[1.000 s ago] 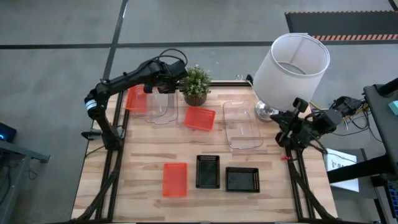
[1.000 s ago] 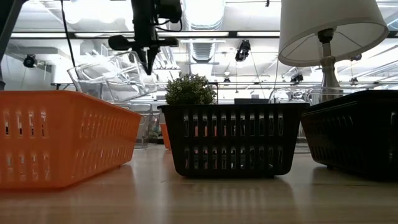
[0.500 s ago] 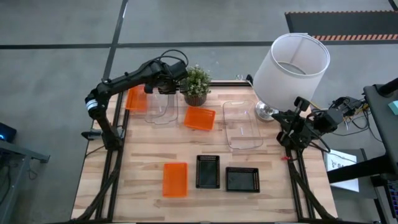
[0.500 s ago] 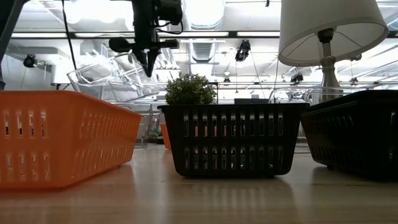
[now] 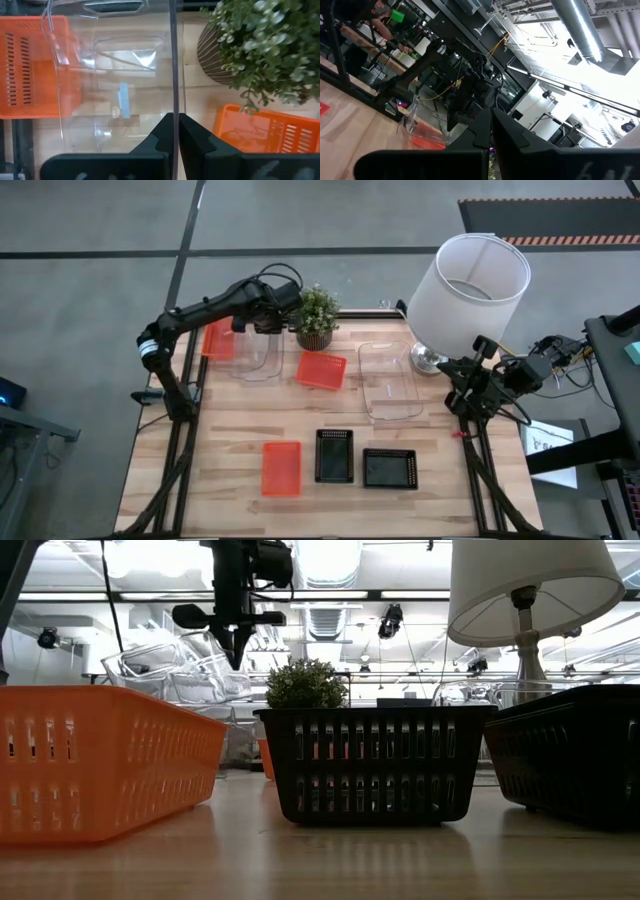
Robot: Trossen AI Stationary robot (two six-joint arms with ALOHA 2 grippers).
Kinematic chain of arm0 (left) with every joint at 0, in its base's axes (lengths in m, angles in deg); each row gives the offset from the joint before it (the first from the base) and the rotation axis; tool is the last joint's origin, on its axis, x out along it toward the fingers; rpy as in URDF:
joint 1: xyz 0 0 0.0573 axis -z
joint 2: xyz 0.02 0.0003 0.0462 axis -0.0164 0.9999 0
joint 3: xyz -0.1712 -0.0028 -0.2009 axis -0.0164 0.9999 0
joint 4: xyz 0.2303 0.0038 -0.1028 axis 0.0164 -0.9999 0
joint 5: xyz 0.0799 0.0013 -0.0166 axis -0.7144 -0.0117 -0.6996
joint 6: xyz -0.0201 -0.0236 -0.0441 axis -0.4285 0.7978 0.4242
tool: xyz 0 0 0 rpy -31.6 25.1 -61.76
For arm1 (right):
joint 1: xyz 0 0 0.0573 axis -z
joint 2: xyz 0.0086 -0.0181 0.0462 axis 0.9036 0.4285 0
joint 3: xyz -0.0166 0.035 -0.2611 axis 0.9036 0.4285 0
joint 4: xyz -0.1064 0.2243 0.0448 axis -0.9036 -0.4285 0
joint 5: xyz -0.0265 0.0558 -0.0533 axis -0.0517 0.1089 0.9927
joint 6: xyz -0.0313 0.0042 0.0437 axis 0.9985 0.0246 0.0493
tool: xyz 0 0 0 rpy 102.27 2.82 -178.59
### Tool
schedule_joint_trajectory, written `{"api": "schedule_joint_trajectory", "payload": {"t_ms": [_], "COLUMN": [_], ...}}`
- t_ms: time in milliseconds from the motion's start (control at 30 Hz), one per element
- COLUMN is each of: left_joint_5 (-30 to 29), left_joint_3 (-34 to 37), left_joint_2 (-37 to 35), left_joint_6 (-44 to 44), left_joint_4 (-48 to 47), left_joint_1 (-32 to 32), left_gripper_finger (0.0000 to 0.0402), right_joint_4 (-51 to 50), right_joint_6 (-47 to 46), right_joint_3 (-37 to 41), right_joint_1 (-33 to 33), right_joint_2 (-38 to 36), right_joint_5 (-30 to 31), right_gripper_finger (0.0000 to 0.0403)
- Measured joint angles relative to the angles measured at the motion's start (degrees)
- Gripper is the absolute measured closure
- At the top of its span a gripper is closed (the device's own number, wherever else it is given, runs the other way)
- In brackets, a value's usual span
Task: Stack baskets by color
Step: Stack the bottom transparent bin on the top transparent bin
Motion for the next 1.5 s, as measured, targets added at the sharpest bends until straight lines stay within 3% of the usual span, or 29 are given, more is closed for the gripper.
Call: {"api": "schedule_joint_trajectory", "payload": {"t_ms": [600,1500], "left_joint_5": [3.2,3.3], "left_joint_3": [6.9,7.2], "left_joint_2": [0.0,0.0], "left_joint_6": [0.2,-3.1], "left_joint_4": [5.0,7.6], "left_joint_1": [-0.4,-0.9], "left_gripper_finger": [0.0402,0.0401], "right_joint_4": [-0.3,-0.3], "right_joint_6": [0.0,-0.2], "right_joint_3": [0.0,0.0], "right_joint_1": [0.0,0.0], "right_joint_2": [0.0,0.0], "right_joint_5": [0.0,0.0], "right_gripper_finger": [0.0394,0.0394]}}
